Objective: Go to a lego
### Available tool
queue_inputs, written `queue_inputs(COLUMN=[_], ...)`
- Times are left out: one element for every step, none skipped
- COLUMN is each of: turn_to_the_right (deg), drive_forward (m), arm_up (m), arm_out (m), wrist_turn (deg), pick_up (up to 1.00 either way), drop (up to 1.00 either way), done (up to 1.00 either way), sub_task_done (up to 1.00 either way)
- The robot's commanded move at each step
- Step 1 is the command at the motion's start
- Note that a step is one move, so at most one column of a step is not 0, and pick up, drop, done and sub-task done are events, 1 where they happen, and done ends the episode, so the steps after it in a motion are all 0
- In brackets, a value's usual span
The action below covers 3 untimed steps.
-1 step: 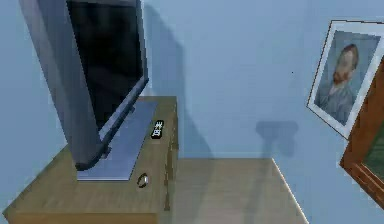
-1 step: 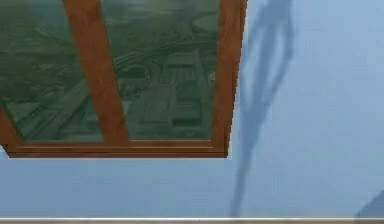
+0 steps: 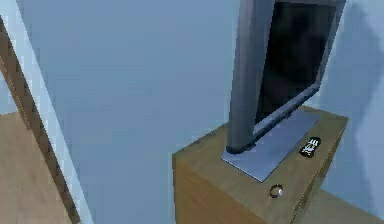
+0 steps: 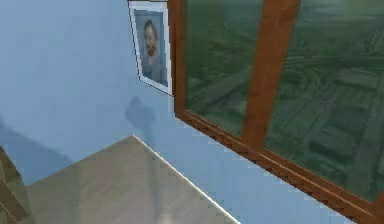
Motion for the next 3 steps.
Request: queue_inputs(turn_to_the_right=[-45.0,-45.0,0.0], drive_forward=[0.00,0.00,0.60], arm_up=[0.00,0.00,0.00], arm_out=[0.00,0.00,0.00], wrist_turn=[0.0,0.0,0.0], pick_up=[0.00,0.00,0.00], drop=[0.00,0.00,0.00], done=[0.00,0.00,0.00], sub_task_done=[0.00,0.00,0.00])
